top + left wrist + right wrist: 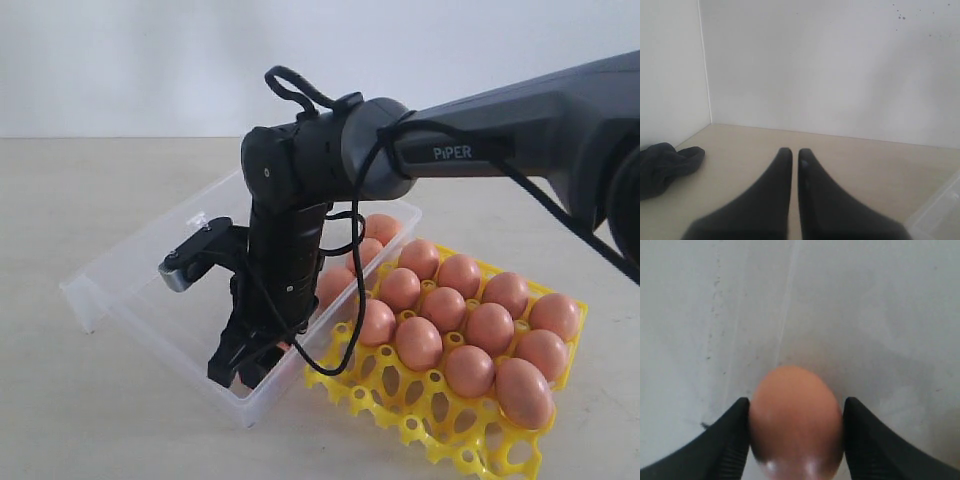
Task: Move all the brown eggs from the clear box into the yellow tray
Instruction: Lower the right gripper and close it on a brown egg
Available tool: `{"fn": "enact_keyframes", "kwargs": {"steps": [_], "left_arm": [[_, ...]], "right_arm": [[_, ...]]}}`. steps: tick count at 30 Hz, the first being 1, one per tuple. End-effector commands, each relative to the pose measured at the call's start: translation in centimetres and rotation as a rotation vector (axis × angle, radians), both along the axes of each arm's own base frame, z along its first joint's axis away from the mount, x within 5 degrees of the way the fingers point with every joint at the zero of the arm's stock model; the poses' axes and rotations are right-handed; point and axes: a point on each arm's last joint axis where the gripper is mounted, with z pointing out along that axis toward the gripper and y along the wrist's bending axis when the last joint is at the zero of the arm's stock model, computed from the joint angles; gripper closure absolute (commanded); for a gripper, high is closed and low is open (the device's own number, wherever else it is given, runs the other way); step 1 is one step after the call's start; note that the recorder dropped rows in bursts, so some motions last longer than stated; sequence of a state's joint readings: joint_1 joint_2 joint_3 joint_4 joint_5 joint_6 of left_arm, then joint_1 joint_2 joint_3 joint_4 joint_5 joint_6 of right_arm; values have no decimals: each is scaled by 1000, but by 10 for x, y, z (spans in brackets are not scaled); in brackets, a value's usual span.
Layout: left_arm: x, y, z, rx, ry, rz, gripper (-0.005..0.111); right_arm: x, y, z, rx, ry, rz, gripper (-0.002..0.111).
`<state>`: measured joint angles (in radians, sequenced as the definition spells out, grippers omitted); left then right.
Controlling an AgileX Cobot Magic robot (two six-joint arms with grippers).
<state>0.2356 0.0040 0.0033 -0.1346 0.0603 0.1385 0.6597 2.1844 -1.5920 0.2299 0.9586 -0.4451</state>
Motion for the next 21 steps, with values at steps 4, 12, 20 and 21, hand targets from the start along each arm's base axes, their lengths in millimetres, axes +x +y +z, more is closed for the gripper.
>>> {"fn": "enact_keyframes", "kwargs": {"steps": [4,12,20,21], "left_arm": [[0,0,2,6,-13,0,103],[0,0,2,6,-13,0,103],[-1,0,2,6,-16,1,103],[-1,0,2,6,-16,1,103]], "right_arm": [[13,5,2,63,-129,-61,61],[11,4,1,52,-98,-100,61],[7,2,0,22,-38,-162,61],[6,2,0,21,-35,-167,61]]}}
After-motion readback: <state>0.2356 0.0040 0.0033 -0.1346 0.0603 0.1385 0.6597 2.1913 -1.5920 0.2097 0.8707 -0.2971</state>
